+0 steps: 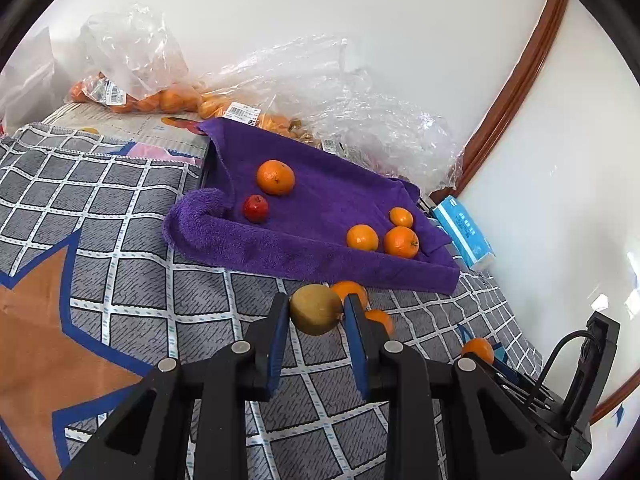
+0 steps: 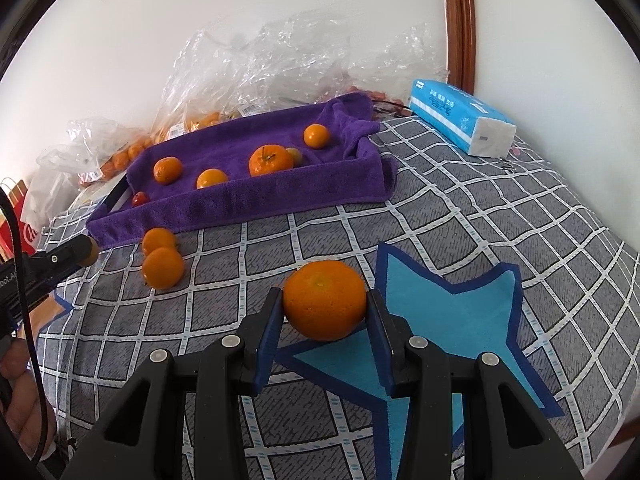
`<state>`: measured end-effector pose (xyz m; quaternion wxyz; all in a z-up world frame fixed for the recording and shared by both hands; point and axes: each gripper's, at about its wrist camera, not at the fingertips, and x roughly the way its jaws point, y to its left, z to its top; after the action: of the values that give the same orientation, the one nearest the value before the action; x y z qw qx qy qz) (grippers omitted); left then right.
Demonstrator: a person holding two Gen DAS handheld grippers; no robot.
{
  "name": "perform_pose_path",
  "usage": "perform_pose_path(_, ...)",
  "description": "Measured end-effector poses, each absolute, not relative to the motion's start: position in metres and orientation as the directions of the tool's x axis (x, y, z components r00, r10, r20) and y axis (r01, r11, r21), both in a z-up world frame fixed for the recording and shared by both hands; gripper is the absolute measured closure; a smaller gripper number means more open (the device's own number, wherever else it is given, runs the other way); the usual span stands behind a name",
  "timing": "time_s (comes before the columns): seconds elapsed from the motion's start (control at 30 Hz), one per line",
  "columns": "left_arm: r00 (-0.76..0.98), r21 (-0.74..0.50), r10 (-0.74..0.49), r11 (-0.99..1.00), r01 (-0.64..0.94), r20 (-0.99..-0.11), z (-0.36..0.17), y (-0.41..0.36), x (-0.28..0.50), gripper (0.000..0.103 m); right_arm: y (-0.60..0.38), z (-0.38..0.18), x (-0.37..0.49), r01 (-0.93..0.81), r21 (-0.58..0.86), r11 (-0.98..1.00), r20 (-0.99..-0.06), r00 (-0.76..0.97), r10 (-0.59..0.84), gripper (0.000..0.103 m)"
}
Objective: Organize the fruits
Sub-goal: 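Lift the held orange and yellow-green fruit toward the purple towel, then lower the orange and yellow-green fruit over the towel with both tools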
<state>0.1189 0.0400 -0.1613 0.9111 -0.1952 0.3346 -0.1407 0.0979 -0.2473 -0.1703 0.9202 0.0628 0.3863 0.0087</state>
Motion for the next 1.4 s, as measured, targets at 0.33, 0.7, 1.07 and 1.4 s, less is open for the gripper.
perform_pose_path(0.33,0.714,-0.466,-0.371,0.882,0.07,-0.594,-0.161,0.059,0.115,0.076,-0.235,-0.156,0.093,-0.016,0.152,0.988,-0.698,0.706,0.119,0.062)
perform_pose_path(0.7,0.748,-0.438,-0.285,0.899,-0.009,-0.6,-0.144,0.081,0.088,0.076,-0.207,-0.14,0.105,-0.097,0.166,0.981,-0.694,0.695,0.186,0.062)
perform_pose_path(1.07,0.766,-0.411,-0.248,0.911,-0.024,-0.593,-0.109,0.064,0.087,0.076,-0.202,-0.107,0.112,-0.149,0.154,0.977,-0.664,0.716,0.214,0.062)
perform_pose_path(1.4,0.795,-0.377,-0.222,0.926,-0.009,-0.564,-0.078,0.057,0.098,0.076,-0.221,-0.081,0.128,-0.109,0.173,0.979,-0.641,0.742,0.196,0.062)
